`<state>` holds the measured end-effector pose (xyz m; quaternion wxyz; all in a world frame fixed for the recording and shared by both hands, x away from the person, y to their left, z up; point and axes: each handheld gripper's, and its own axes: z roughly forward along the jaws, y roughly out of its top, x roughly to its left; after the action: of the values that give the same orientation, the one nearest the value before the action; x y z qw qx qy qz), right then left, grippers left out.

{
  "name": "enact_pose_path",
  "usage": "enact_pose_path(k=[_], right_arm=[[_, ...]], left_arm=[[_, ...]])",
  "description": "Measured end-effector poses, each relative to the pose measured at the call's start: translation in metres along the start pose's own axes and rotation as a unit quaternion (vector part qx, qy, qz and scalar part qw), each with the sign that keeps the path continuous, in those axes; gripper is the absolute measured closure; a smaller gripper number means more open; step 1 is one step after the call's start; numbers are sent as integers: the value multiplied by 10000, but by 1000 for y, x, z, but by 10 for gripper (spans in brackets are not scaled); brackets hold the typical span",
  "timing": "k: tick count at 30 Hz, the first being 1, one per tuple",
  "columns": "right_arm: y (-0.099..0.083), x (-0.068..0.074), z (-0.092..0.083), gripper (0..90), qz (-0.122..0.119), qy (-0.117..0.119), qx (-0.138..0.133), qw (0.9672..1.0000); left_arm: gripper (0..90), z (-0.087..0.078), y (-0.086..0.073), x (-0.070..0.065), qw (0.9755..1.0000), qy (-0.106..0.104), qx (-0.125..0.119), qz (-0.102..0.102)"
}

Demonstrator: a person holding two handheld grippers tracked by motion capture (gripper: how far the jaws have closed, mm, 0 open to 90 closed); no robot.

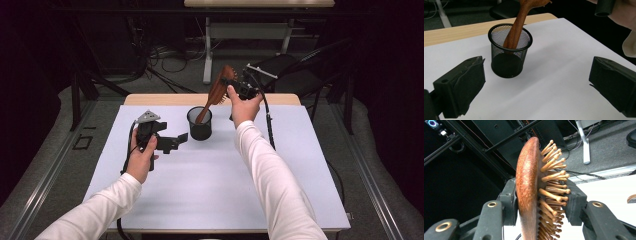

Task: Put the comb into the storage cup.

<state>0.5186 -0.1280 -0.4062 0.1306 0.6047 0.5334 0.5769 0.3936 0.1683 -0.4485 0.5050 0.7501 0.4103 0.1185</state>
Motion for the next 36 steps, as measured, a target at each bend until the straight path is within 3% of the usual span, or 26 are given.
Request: enact_pose_path(k=[16, 36], right_arm=[[-20, 1, 9, 523, -270, -66, 73, 9996], [-37, -3, 17, 522, -189, -78, 223, 9995]], left_arm=[[5, 0, -1, 4, 10000, 16, 1, -29], [5, 1, -3, 5, 10000, 16, 9, -54]])
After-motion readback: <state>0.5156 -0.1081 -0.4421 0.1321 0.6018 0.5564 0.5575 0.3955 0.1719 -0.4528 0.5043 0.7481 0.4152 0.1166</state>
